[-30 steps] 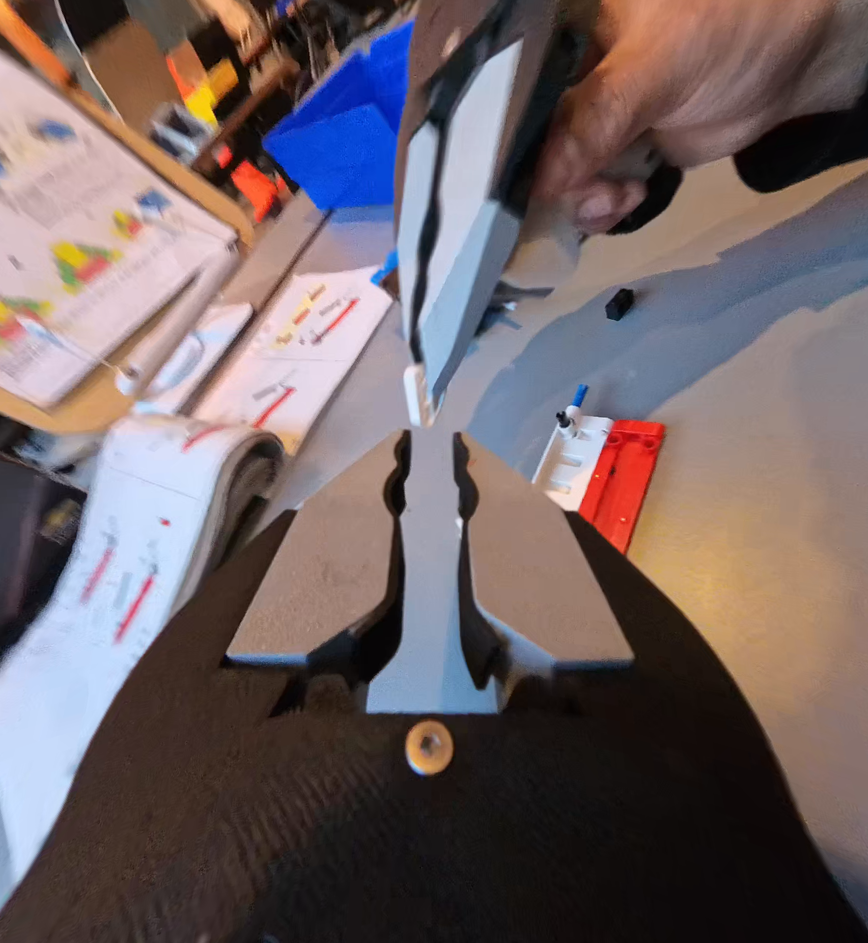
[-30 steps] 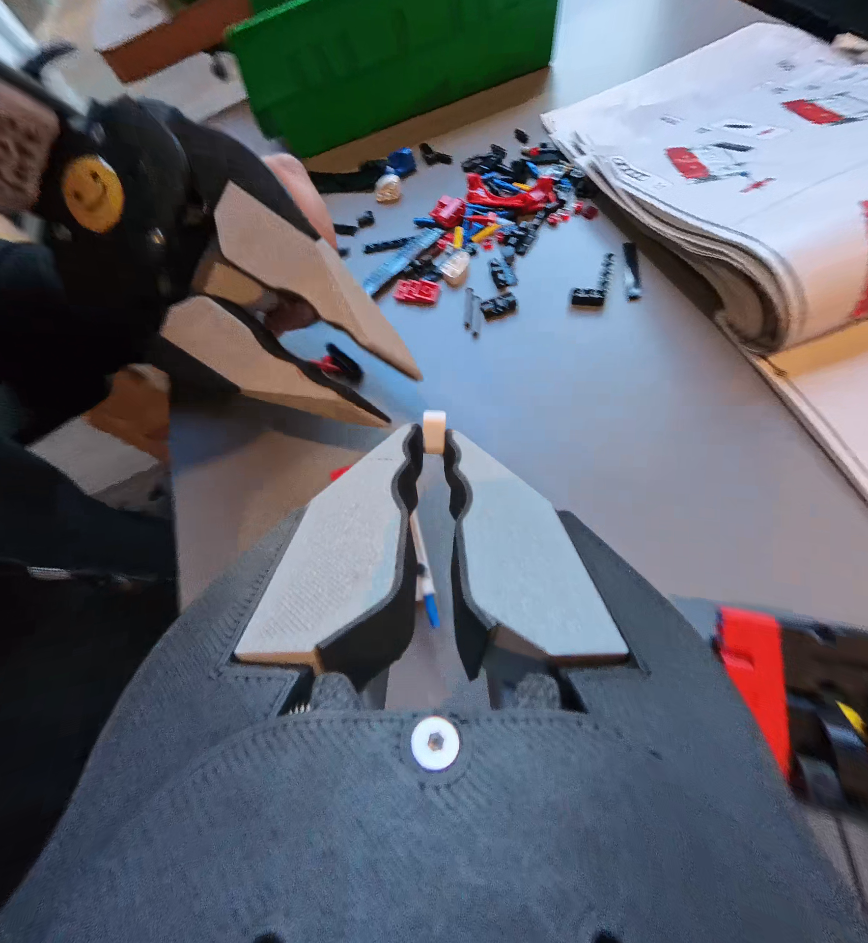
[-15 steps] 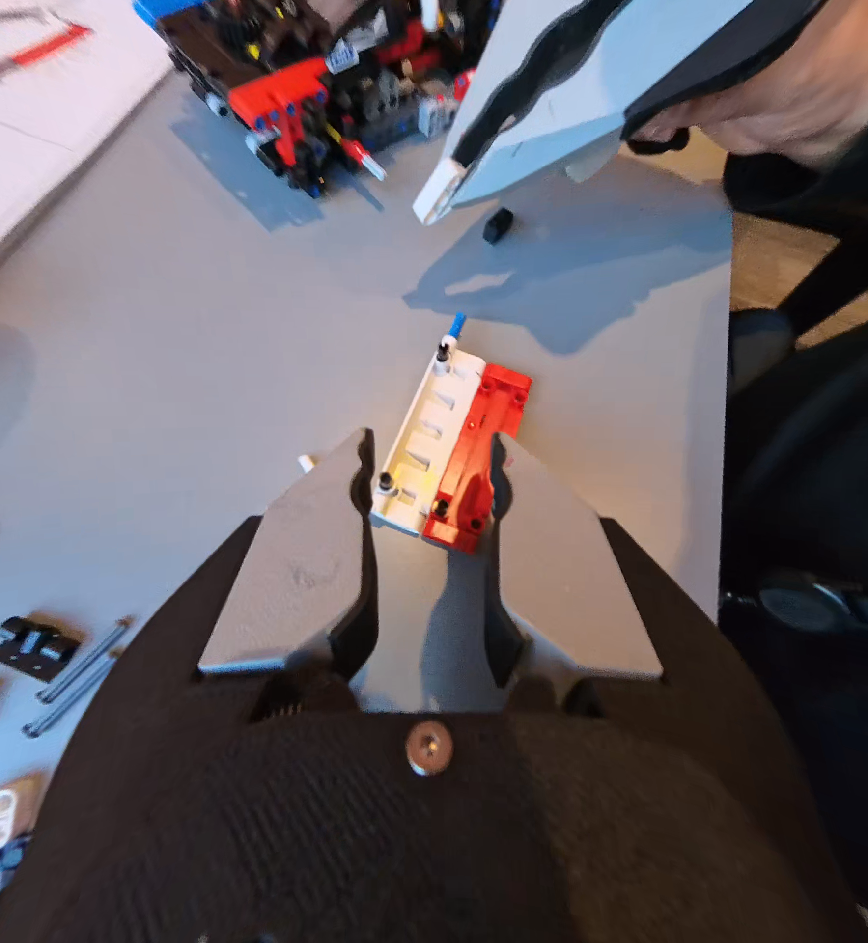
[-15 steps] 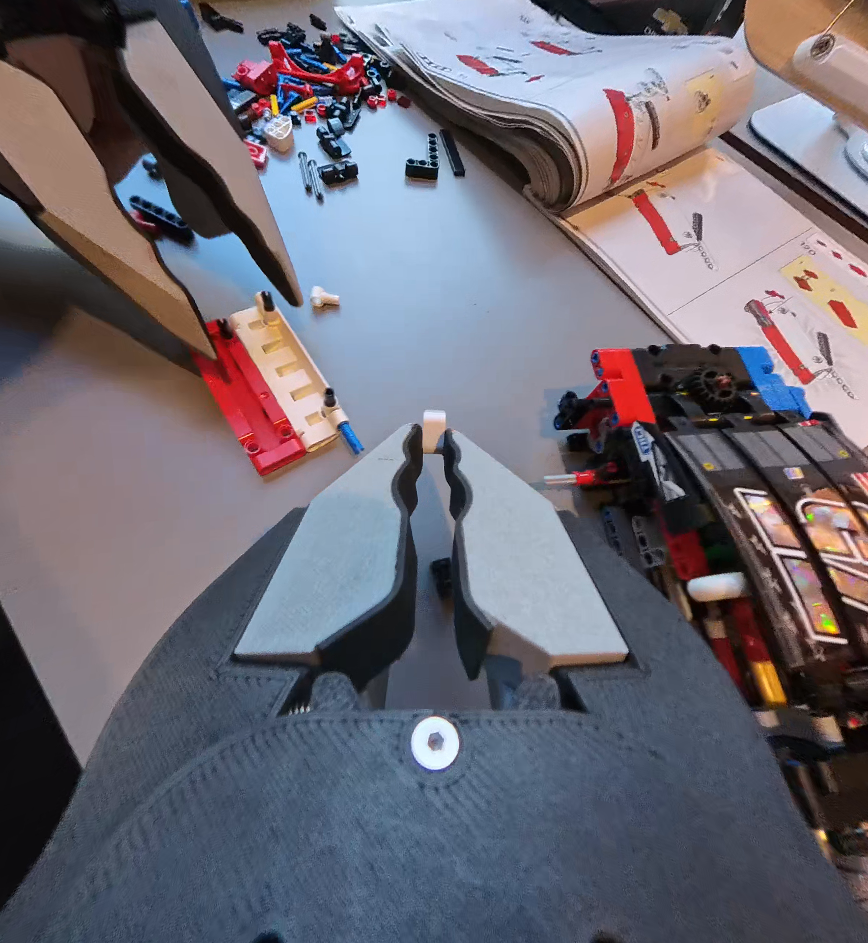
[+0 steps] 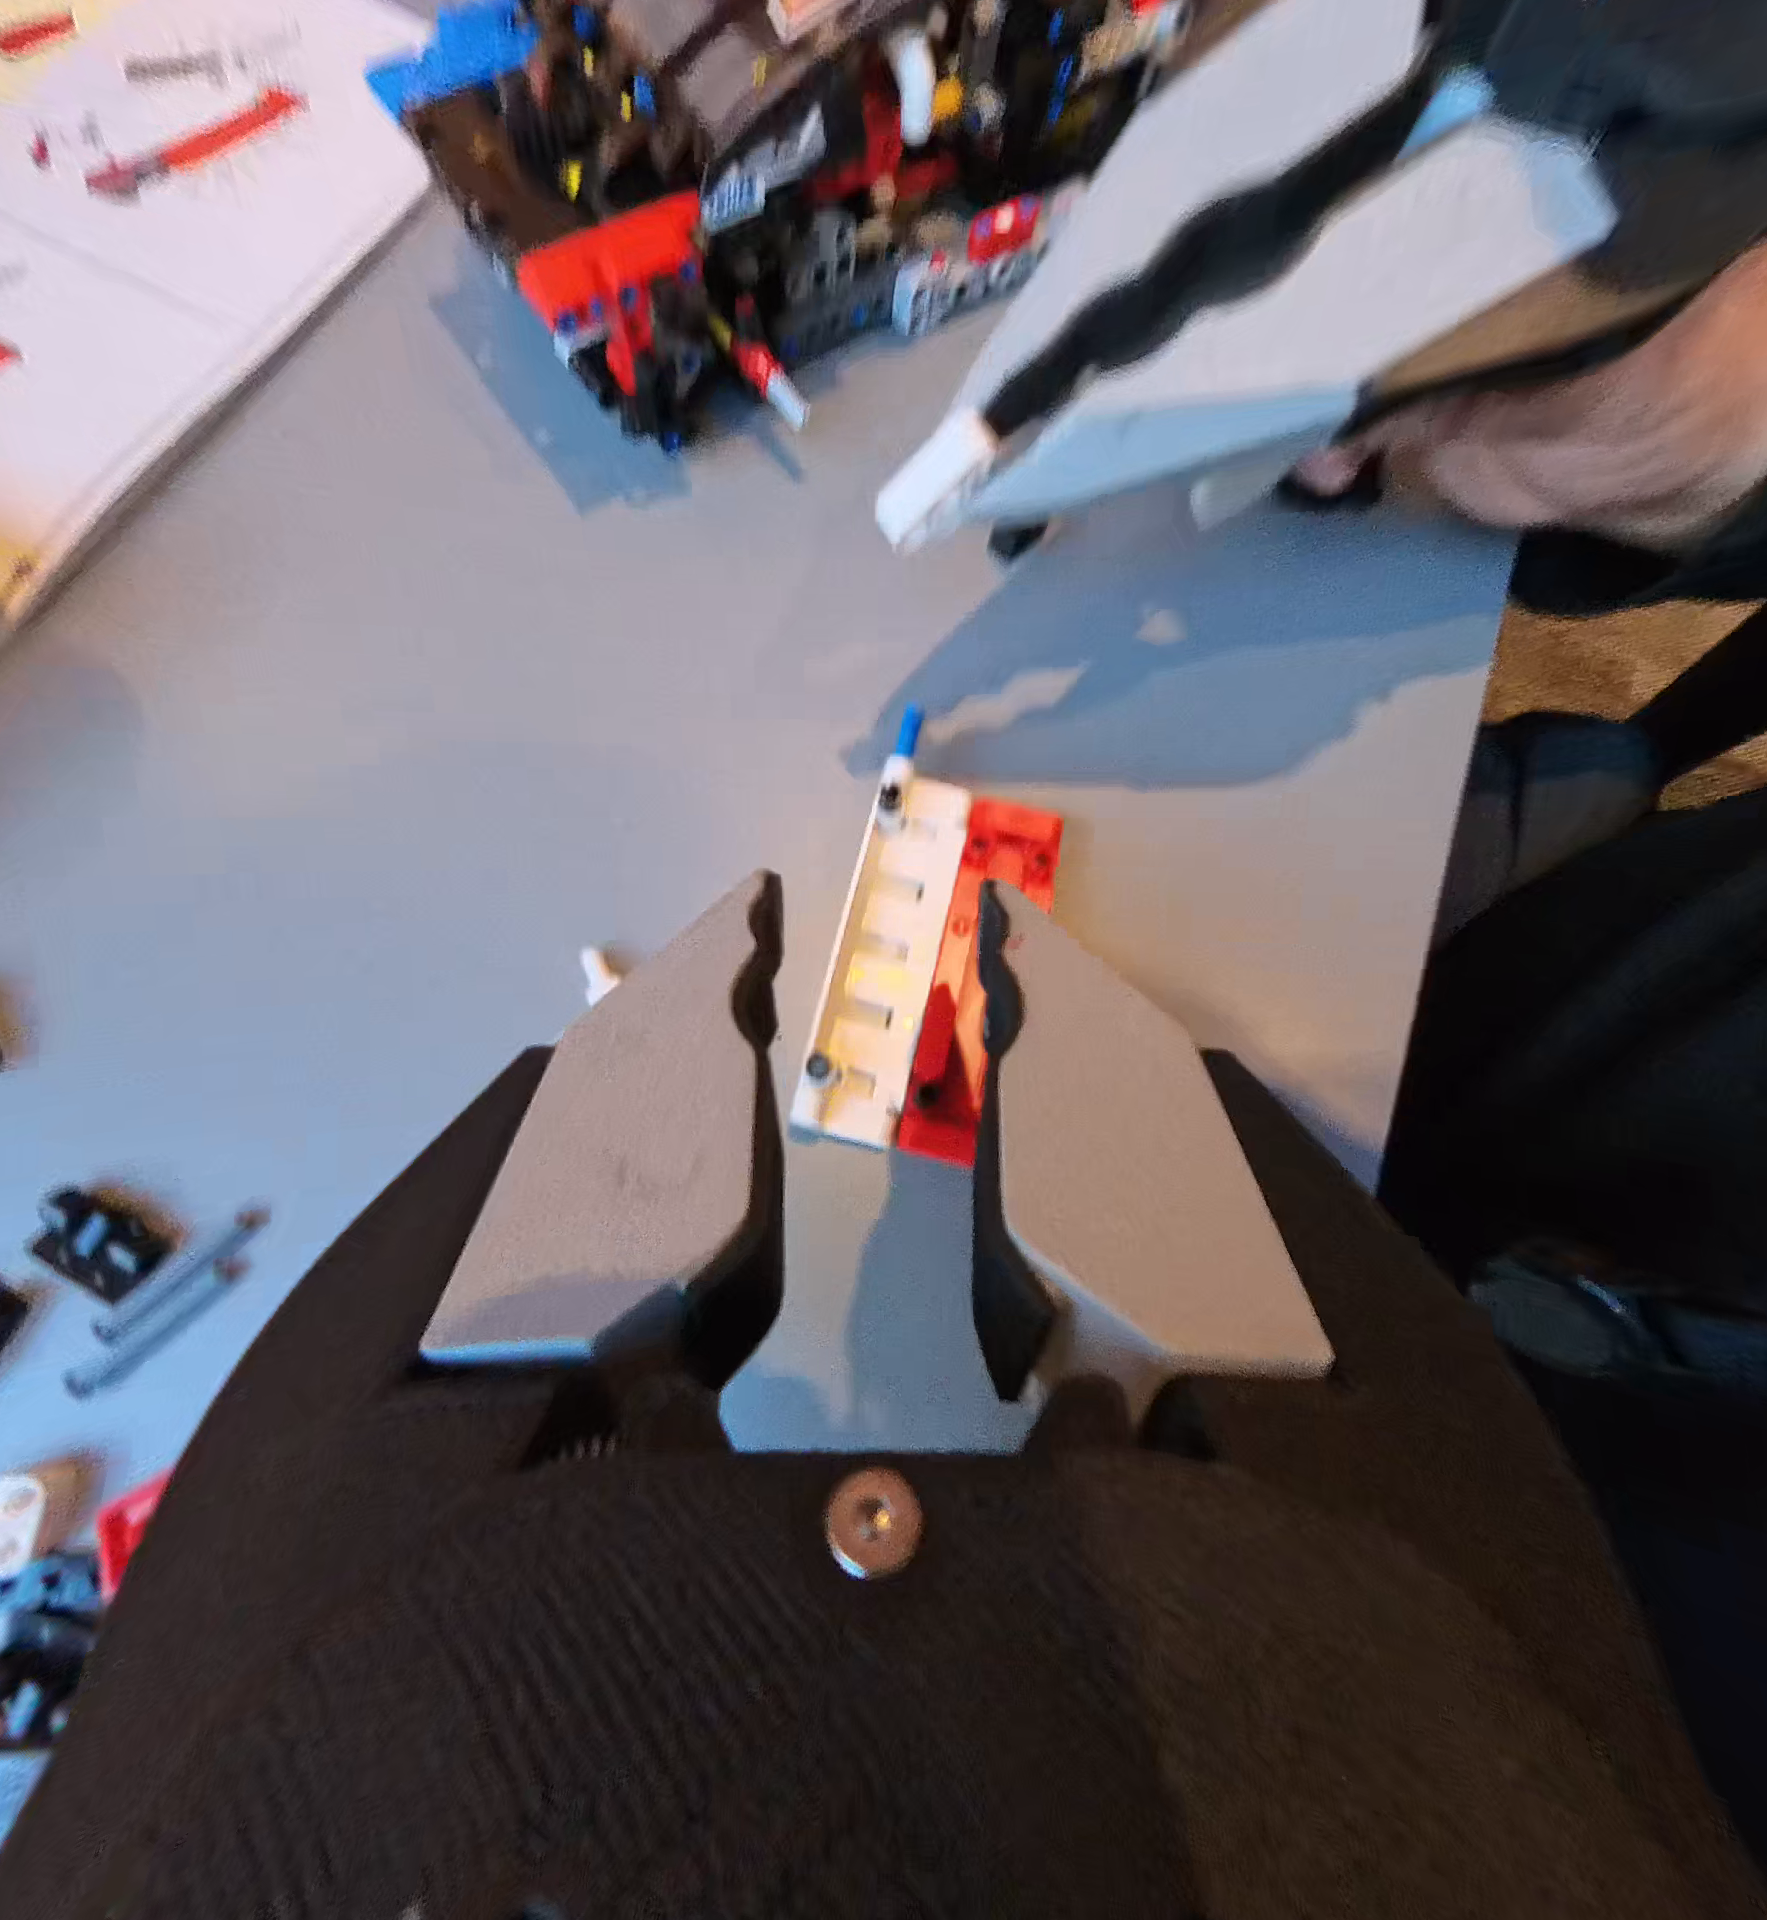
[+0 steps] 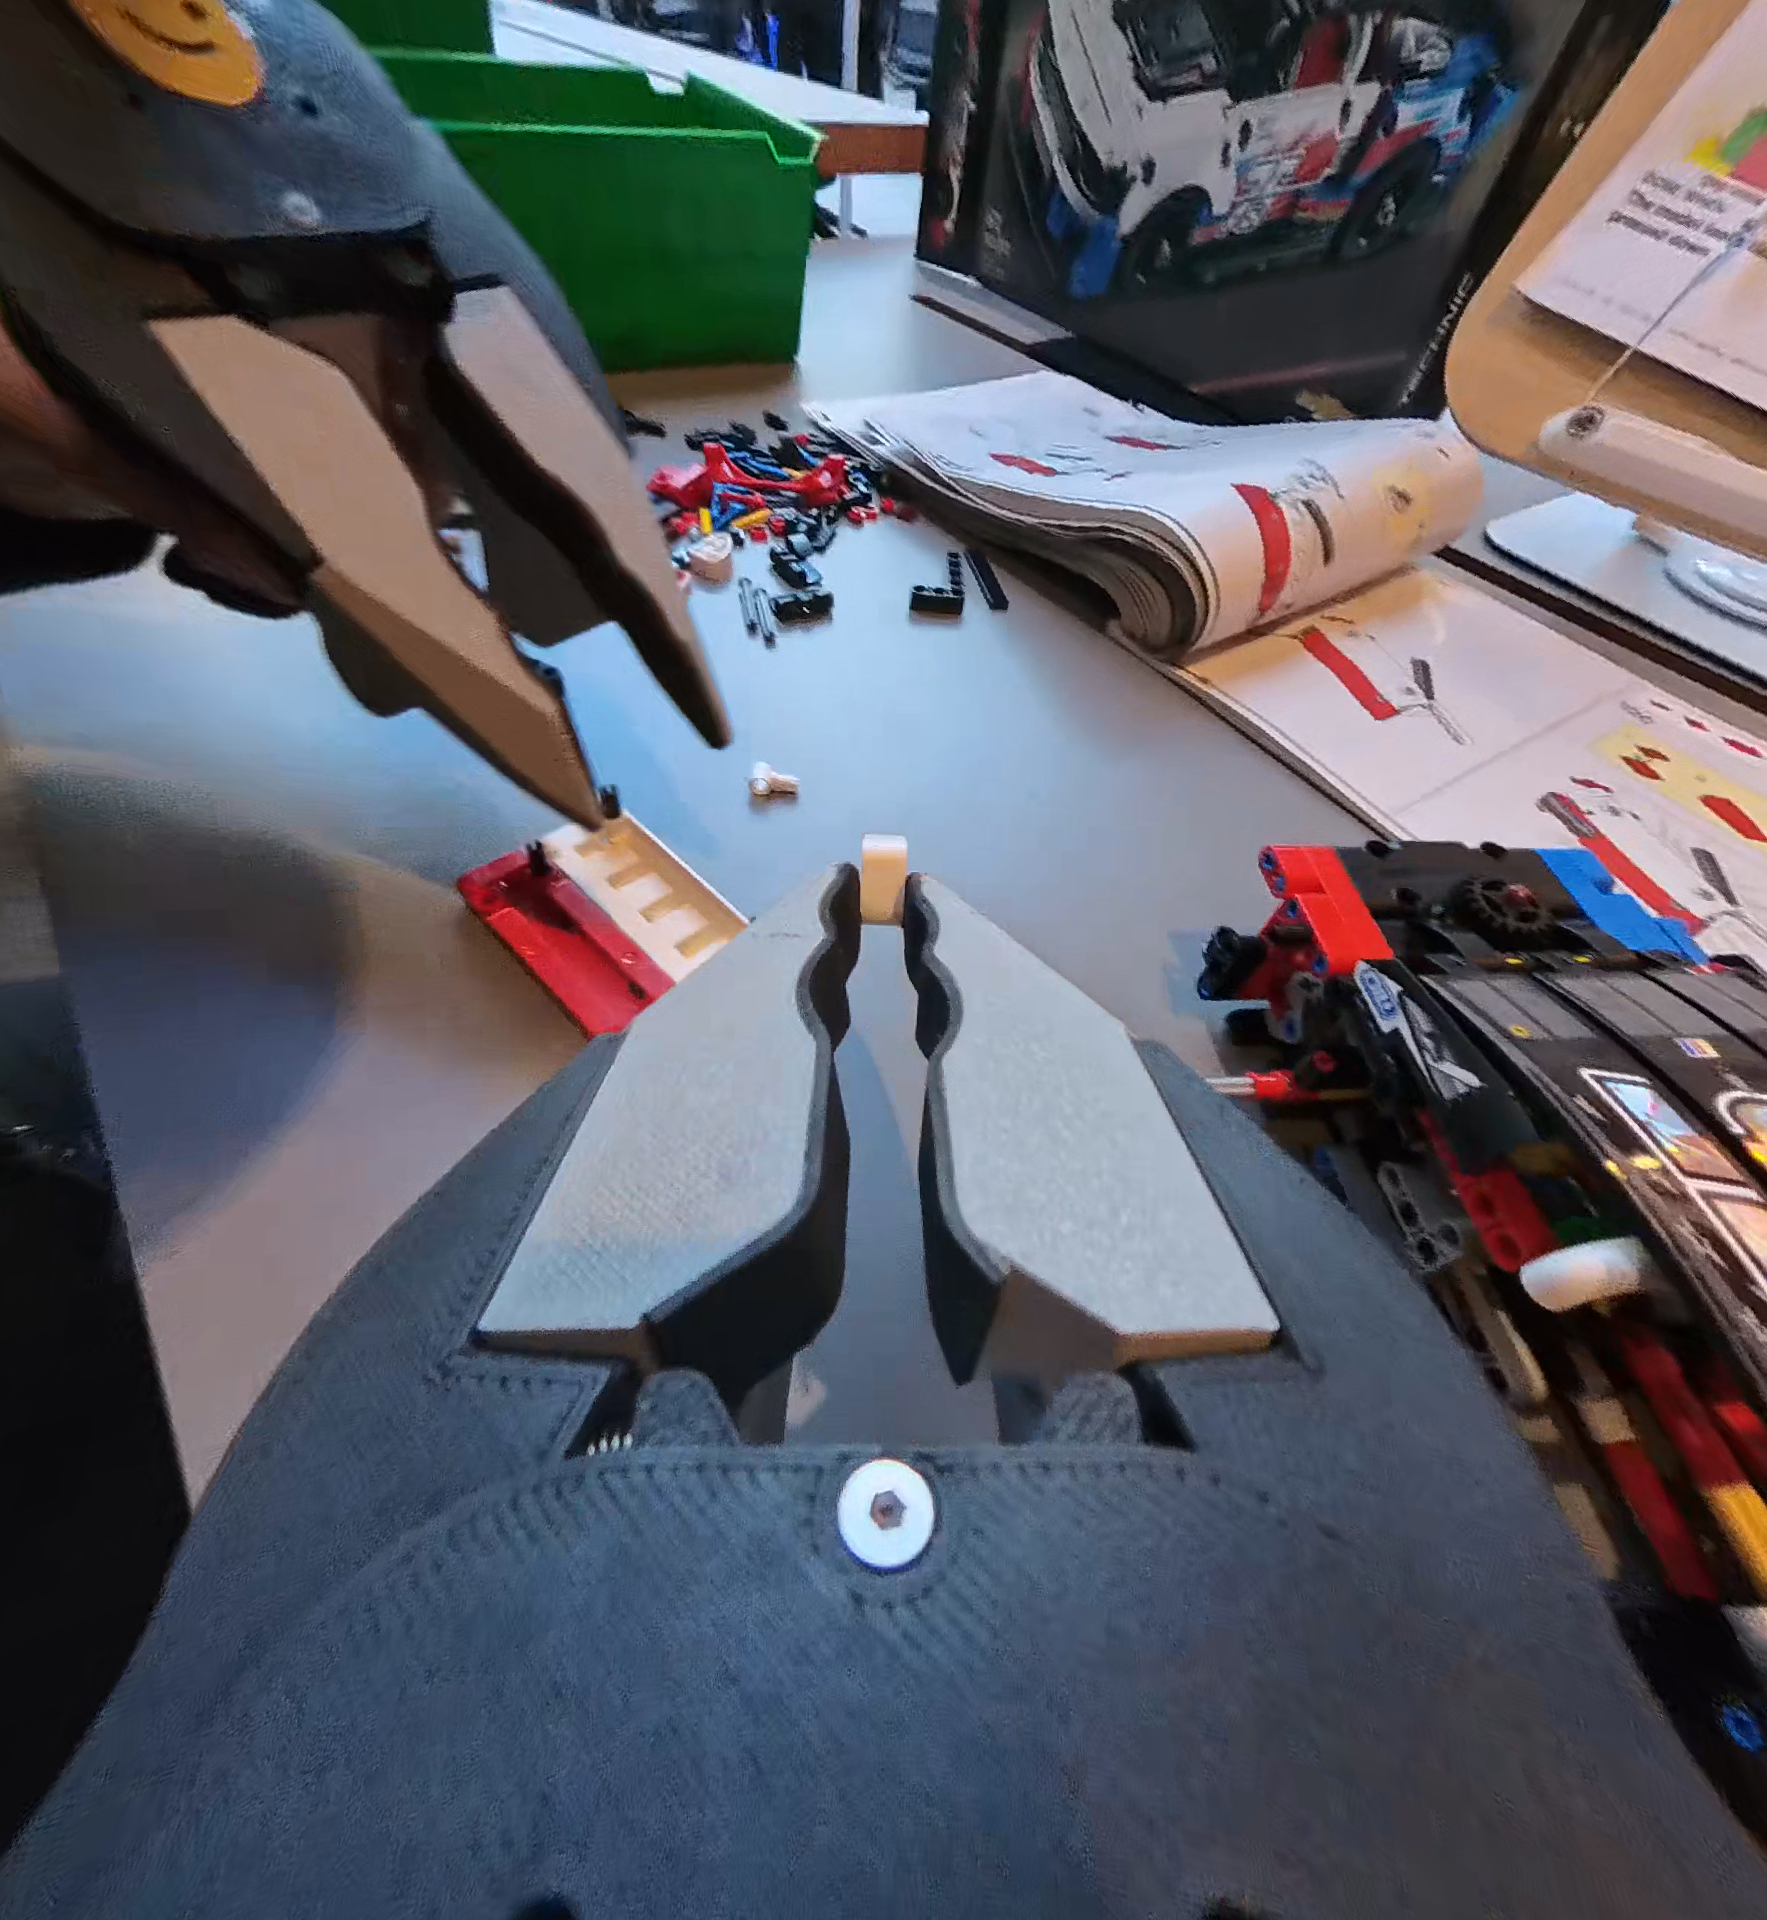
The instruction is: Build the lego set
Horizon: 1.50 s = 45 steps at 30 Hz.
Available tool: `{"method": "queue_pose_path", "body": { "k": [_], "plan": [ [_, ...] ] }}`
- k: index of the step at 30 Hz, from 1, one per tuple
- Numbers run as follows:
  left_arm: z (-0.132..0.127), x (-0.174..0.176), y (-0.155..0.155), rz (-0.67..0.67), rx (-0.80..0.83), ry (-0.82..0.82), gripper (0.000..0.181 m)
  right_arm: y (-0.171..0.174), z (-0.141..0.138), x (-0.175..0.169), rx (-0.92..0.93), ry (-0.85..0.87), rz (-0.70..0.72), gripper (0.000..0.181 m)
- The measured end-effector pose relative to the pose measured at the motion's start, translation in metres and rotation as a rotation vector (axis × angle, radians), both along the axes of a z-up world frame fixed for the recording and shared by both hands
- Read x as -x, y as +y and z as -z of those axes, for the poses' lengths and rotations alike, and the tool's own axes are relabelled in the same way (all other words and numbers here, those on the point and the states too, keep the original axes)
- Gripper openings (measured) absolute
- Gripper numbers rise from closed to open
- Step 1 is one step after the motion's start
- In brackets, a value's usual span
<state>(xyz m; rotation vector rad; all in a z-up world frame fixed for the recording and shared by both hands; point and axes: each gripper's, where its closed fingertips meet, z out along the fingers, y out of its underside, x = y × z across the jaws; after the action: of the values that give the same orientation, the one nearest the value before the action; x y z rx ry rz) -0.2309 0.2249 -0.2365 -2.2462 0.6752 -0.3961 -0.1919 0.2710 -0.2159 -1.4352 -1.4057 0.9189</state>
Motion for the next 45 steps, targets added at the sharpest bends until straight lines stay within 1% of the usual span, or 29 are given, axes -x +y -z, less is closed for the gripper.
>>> {"method": "queue_pose_path", "body": {
  "k": [2,4,7,9,15,17,19,25,28,31,35,37,41,42,45],
  "plan": [
    [-0.014,-0.011,0.012,0.045,-0.038,-0.031,0.033,-0.006,-0.003,0.001,0.023,0.029,-0.036,0.006],
    [-0.023,-0.025,0.022,0.122,-0.086,-0.067,0.029,-0.016,-0.011,0.002,0.053,0.076,-0.089,0.006],
    [-0.027,-0.046,0.024,0.246,-0.106,-0.146,0.027,-0.027,-0.021,0.0,0.081,0.135,-0.147,0.006],
    [-0.031,-0.057,0.021,0.312,-0.118,-0.197,0.02,-0.03,-0.021,-0.002,0.083,0.137,-0.164,0.006],
    [-0.028,-0.059,0.015,0.371,-0.13,-0.216,0.016,-0.036,-0.017,-0.005,0.087,0.124,-0.209,0.006],
    [-0.023,-0.057,0.012,0.397,-0.125,-0.199,0.015,-0.039,-0.013,-0.003,0.081,0.108,-0.222,0.006],
    [-0.019,-0.053,0.01,0.424,-0.129,-0.171,0.008,-0.041,-0.01,-0.001,0.074,0.087,-0.234,0.006],
    [-0.011,-0.043,0.009,0.473,-0.123,-0.074,0.006,-0.039,-0.001,0.006,-0.002,0.01,-0.215,0.007],
    [-0.01,-0.033,0.011,0.482,-0.125,-0.008,0.006,-0.036,0.003,0.006,-0.005,-0.024,-0.208,0.009],
    [-0.011,-0.027,0.008,0.513,-0.122,0.035,0.006,-0.036,0.003,0.005,0.023,-0.024,-0.212,0.008],
    [-0.008,-0.021,0.004,0.572,-0.108,0.118,0.006,-0.038,0.001,0.006,0.03,-0.03,-0.219,0.016],
    [-0.009,-0.024,0.001,0.609,-0.111,0.144,0.006,-0.042,-0.001,0.008,0.016,-0.035,-0.23,0.017],
    [-0.009,-0.032,-0.003,0.674,-0.12,0.212,0.006,-0.048,0.003,0.011,-0.047,-0.069,-0.245,0.01],
    [-0.007,-0.032,-0.003,0.682,-0.119,0.234,0.005,-0.05,0.004,0.011,-0.061,-0.077,-0.25,0.006],
    [-0.005,-0.033,0.0,0.679,-0.11,0.272,0.006,-0.047,0.008,0.009,-0.124,-0.105,-0.22,0.006]
  ]
}}
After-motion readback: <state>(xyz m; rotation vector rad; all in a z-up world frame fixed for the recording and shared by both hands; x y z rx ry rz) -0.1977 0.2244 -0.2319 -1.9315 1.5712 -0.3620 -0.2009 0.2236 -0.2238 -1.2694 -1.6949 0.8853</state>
